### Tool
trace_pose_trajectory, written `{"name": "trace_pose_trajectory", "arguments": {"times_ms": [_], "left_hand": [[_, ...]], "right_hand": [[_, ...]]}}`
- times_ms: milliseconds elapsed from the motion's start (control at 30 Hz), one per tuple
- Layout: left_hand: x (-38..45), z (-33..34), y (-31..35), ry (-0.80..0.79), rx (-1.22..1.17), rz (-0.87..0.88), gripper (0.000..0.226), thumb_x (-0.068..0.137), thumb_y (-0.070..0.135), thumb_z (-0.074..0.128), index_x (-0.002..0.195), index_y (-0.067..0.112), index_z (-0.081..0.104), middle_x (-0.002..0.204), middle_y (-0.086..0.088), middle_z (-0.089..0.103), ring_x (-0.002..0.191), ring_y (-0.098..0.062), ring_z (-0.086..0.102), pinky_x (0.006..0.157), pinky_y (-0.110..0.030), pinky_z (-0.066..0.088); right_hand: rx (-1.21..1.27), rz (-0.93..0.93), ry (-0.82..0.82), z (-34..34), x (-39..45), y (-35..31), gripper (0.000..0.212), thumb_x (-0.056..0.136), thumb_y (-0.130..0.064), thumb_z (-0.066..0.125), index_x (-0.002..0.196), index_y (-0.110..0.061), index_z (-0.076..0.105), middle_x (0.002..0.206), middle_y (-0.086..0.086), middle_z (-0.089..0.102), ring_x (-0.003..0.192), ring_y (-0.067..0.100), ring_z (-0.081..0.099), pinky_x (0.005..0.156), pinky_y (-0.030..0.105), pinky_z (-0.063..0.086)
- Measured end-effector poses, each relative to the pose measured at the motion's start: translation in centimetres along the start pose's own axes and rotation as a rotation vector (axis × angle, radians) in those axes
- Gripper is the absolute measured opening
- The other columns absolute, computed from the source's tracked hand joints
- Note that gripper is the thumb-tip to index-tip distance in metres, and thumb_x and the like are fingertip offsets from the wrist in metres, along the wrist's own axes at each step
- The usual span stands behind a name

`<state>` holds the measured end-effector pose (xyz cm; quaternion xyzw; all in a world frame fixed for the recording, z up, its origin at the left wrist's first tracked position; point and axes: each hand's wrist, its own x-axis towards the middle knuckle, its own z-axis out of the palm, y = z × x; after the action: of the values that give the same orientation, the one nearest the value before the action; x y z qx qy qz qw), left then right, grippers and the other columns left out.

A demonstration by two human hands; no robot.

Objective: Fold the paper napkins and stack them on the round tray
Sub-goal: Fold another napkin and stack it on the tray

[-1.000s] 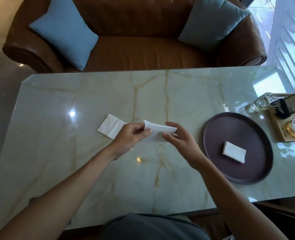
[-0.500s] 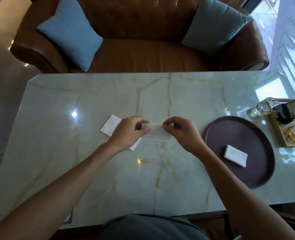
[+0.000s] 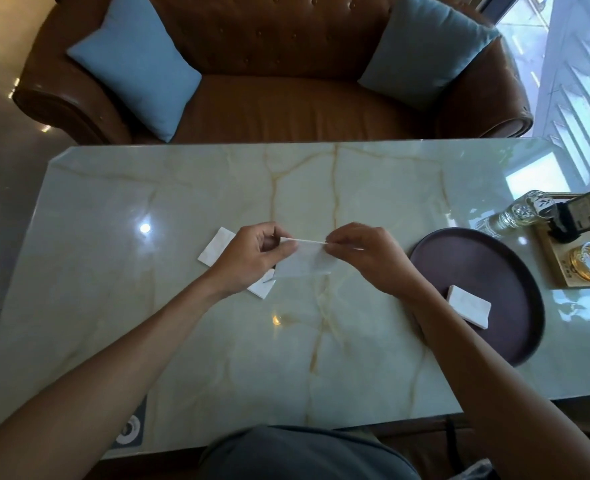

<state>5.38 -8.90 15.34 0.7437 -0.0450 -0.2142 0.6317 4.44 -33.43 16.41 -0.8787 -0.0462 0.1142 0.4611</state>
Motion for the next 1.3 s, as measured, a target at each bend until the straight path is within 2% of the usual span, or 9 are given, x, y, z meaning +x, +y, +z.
{"name": "trace_pose_trajectory", "arguments": {"times_ms": [133,300,367,500,733,833,933,1100,1300], "left_hand": [[0.1,0.4,0.0,0.065,-0.17,-0.012,0.01,0.096,0.017,0.07,0.088,0.02,0.073,0.086,-0.008,0.077,0.076,-0.015,0.072,0.071,-0.029,0.06],[0.1,0.7,0.3,0.102,-0.245,-0.043,0.01,0.098,0.018,0.068,0.088,0.017,0.07,0.078,0.001,0.075,0.066,-0.01,0.069,0.062,-0.025,0.058],[0.2,0.6,0.3,0.132,-0.265,-0.057,0.009,0.099,0.02,0.067,0.091,0.016,0.069,0.077,0.003,0.073,0.065,-0.009,0.068,0.061,-0.025,0.057],[0.4,0.5,0.2,0.159,-0.371,-0.121,0.006,0.098,0.021,0.067,0.094,0.016,0.068,0.079,0.002,0.071,0.061,-0.011,0.066,0.057,-0.024,0.055],[0.7,1.2,-0.7,0.098,-0.438,-0.177,0.008,0.095,0.028,0.069,0.092,0.021,0.068,0.08,0.002,0.072,0.06,-0.013,0.068,0.057,-0.025,0.054],[0.4,1.2,-1.3,-0.02,-0.532,-0.211,0.023,0.088,0.039,0.074,0.101,0.02,0.073,0.093,0.0,0.075,0.079,-0.017,0.073,0.072,-0.03,0.058],[-0.1,1.5,-2.4,-0.129,-0.565,-0.243,0.038,0.092,0.032,0.072,0.125,0.013,0.069,0.122,-0.009,0.074,0.108,-0.025,0.072,0.093,-0.039,0.058],[-0.4,2.5,-3.4,0.069,-0.293,-0.189,0.021,0.096,0.018,0.07,0.115,0.01,0.073,0.107,-0.003,0.08,0.096,-0.016,0.077,0.072,-0.023,0.057],[-0.4,2.4,-3.4,0.155,-0.202,-0.181,0.02,0.093,0.015,0.073,0.112,0.006,0.073,0.105,-0.006,0.08,0.097,-0.02,0.077,0.082,-0.032,0.06]], "right_hand": [[0.103,0.057,-0.01,-0.8,0.1,0.7,0.016,0.095,-0.026,0.071,0.08,-0.028,0.076,0.074,-0.015,0.074,0.07,-0.004,0.064,0.067,0.015,0.045],[0.442,0.173,0.06,-1.0,-0.3,2.6,0.017,0.097,-0.018,0.067,0.083,-0.013,0.076,0.081,0.004,0.078,0.081,0.018,0.073,0.096,0.045,0.058],[0.547,0.221,0.092,-0.5,-0.6,3.1,0.021,0.093,-0.032,0.068,0.089,-0.013,0.076,0.092,0.006,0.079,0.09,0.02,0.075,0.1,0.048,0.056],[0.673,0.304,-0.03,1.3,-1.0,3.3,0.053,0.079,-0.051,0.075,0.12,-0.017,0.069,0.12,0.005,0.076,0.117,0.023,0.07,0.105,0.045,0.048],[0.804,0.217,-0.107,2.6,-0.7,2.7,0.032,0.091,-0.018,0.074,0.122,-0.01,0.072,0.121,0.012,0.075,0.11,0.025,0.072,0.093,0.034,0.056],[0.831,0.235,-0.088,2.8,-0.6,2.6,0.025,0.092,-0.015,0.071,0.116,-0.009,0.076,0.117,0.015,0.076,0.105,0.025,0.073,0.087,0.032,0.057],[0.838,0.259,-0.051,2.9,-0.3,2.3,0.024,0.093,-0.015,0.07,0.114,-0.005,0.076,0.115,0.017,0.077,0.102,0.025,0.074,0.084,0.031,0.057],[0.807,0.293,-0.087,3.6,-0.5,2.1,0.022,0.097,-0.015,0.067,0.113,-0.004,0.077,0.113,0.017,0.077,0.103,0.028,0.075,0.083,0.032,0.058],[0.794,0.285,-0.101,4.2,-0.9,2.0,0.017,0.094,-0.009,0.069,0.107,-0.011,0.08,0.11,0.012,0.079,0.099,0.024,0.077,0.079,0.028,0.059]]}}
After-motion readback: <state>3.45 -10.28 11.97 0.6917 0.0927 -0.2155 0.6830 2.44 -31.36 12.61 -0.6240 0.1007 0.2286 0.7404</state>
